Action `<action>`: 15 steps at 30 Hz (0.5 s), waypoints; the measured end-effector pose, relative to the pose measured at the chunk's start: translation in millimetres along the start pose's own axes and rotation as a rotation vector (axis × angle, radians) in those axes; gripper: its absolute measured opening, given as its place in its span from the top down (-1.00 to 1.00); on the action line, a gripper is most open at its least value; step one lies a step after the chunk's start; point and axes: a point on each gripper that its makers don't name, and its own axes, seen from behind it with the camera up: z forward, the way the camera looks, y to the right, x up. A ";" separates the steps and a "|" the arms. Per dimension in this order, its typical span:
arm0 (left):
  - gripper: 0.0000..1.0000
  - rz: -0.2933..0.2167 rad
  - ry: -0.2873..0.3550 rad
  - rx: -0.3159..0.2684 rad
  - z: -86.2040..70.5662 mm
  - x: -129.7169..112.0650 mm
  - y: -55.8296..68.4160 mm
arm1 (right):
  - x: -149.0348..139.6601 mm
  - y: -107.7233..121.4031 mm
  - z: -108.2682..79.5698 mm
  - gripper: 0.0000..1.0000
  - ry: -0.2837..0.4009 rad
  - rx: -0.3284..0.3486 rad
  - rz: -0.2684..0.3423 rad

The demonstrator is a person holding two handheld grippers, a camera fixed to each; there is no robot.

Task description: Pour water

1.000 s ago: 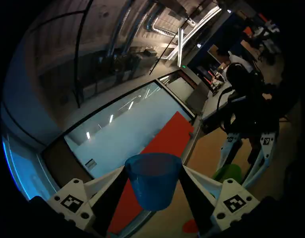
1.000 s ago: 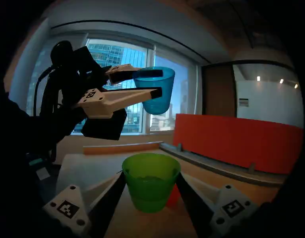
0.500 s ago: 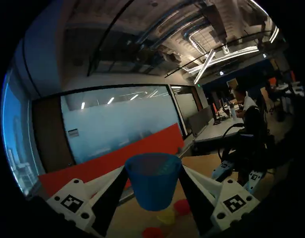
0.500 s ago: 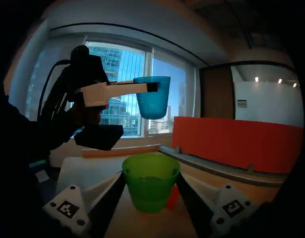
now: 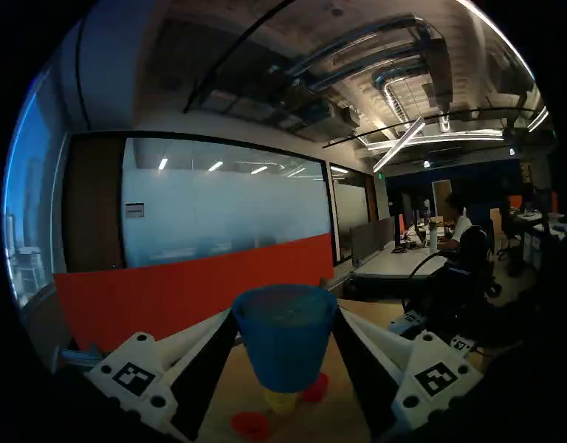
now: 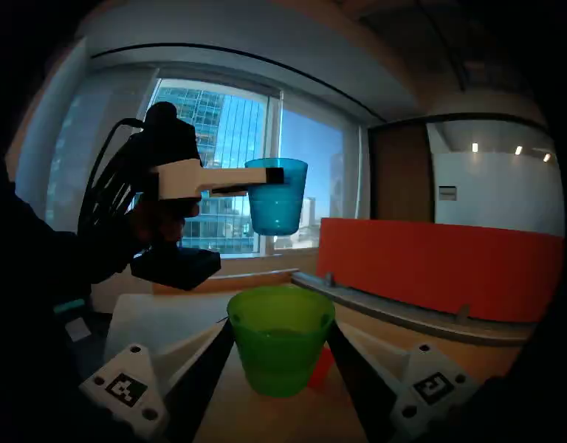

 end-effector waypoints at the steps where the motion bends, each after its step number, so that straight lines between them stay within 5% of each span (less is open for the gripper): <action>1: -0.72 0.000 -0.004 0.002 -0.9 -2.7 -0.5 | -0.4 1.0 -0.3 -0.77 -0.001 -0.002 0.002; 15: -0.72 -0.051 -0.037 0.038 -23.1 -42.3 -12.7 | -2.7 34.0 -15.8 -0.77 -0.013 -0.071 0.003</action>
